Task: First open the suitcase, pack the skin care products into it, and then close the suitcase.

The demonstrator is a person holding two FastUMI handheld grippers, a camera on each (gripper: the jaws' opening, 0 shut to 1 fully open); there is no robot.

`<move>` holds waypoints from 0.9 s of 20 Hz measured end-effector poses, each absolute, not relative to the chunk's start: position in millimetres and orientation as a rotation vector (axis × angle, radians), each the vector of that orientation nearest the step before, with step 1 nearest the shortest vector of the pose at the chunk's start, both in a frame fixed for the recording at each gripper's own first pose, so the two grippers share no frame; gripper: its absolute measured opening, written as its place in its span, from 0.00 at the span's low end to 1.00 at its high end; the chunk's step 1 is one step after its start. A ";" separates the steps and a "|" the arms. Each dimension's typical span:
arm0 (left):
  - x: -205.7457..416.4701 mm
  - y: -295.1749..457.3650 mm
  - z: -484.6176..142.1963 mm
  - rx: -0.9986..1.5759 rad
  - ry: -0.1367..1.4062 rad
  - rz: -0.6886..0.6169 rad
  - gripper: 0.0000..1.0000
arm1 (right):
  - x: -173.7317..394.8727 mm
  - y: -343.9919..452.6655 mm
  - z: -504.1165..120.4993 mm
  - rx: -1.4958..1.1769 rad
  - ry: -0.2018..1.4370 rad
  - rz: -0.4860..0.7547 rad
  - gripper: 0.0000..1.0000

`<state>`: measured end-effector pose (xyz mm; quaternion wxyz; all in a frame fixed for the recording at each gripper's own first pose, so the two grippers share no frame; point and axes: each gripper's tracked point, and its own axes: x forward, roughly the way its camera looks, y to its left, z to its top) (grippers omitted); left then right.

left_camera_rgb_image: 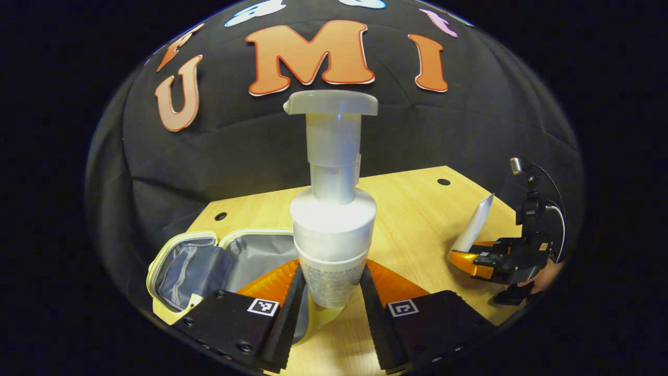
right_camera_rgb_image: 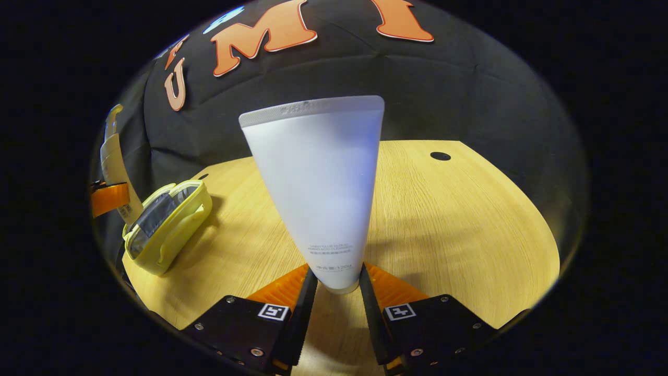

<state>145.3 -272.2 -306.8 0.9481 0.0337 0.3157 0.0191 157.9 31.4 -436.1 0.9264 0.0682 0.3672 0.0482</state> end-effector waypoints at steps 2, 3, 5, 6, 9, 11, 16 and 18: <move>139.2 -255.6 -300.2 0.054 0.636 0.076 0.61 | 158.8 33.5 -422.2 0.118 0.736 0.120 0.52; 136.5 -247.6 -295.3 0.048 0.631 0.094 0.61 | 157.4 35.2 -414.7 0.119 0.736 0.122 0.52; 131.2 -235.3 -285.8 0.039 0.623 0.121 0.61 | 152.6 43.4 -398.4 0.138 0.730 0.139 0.52; 127.8 -228.0 -281.2 0.037 0.616 0.132 0.61 | 151.4 46.4 -388.4 0.126 0.718 0.148 0.52; 114.1 -205.0 -273.7 0.023 0.601 0.150 0.61 | 146.4 59.3 -360.1 0.093 0.693 0.194 0.52; 107.5 -191.2 -270.4 0.016 0.593 0.148 0.61 | 147.6 68.3 -343.4 0.062 0.675 0.215 0.52; 94.1 -151.8 -266.6 0.024 0.593 0.096 0.61 | 152.3 102.7 -305.5 0.033 0.639 0.212 0.52; 92.4 -135.0 -265.3 0.032 0.592 0.063 0.61 | 153.7 116.0 -290.9 0.024 0.619 0.186 0.52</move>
